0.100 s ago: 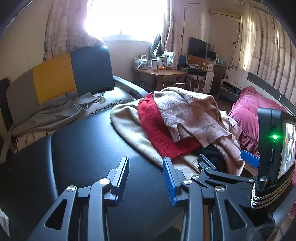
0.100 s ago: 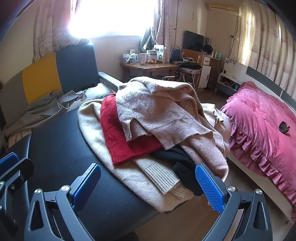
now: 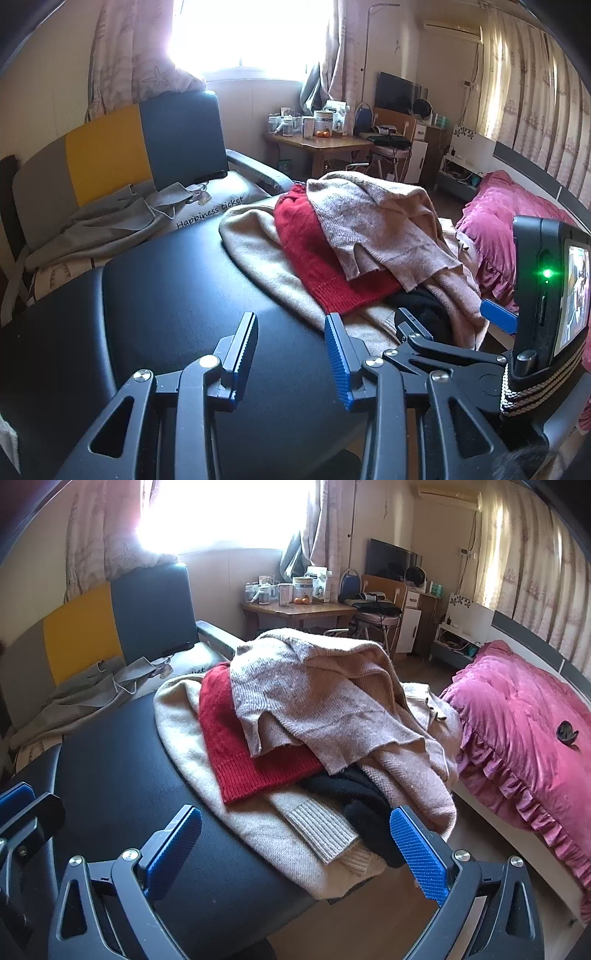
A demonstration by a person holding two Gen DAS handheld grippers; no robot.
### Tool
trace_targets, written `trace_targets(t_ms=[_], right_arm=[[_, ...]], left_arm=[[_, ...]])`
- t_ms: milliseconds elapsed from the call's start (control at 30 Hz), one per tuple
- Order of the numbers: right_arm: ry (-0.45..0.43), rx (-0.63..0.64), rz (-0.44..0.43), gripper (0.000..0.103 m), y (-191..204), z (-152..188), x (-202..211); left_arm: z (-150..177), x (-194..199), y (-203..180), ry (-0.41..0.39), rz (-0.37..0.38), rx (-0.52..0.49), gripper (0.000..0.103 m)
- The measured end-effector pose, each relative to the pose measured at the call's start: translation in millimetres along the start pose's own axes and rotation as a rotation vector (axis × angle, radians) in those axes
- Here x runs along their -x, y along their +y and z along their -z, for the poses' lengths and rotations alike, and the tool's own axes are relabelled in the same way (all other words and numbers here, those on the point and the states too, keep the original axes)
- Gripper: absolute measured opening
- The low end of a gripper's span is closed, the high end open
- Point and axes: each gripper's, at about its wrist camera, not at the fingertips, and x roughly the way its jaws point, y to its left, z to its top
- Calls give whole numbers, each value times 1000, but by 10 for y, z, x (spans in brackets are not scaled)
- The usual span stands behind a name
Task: Fold clothes
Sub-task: 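Move both grippers toward the pale pink sweater on the clothes pile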
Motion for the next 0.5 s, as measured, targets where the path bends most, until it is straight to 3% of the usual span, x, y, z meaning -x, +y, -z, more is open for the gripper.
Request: trace_targets(t_ms=[200, 267, 367, 500], right_arm=[[14, 2, -61, 103, -17, 93, -44], [18, 2, -81, 103, -23, 124, -59], [71, -36, -188, 103, -94, 281, -157], [165, -170, -333, 84, -357, 534, -381]], left_arm=[[82, -79, 13, 43, -4, 3, 38], [134, -133, 58, 71, -5, 10, 44], [258, -295, 143, 131, -16, 4, 44], [587, -667, 387, 268, 11, 37, 44]])
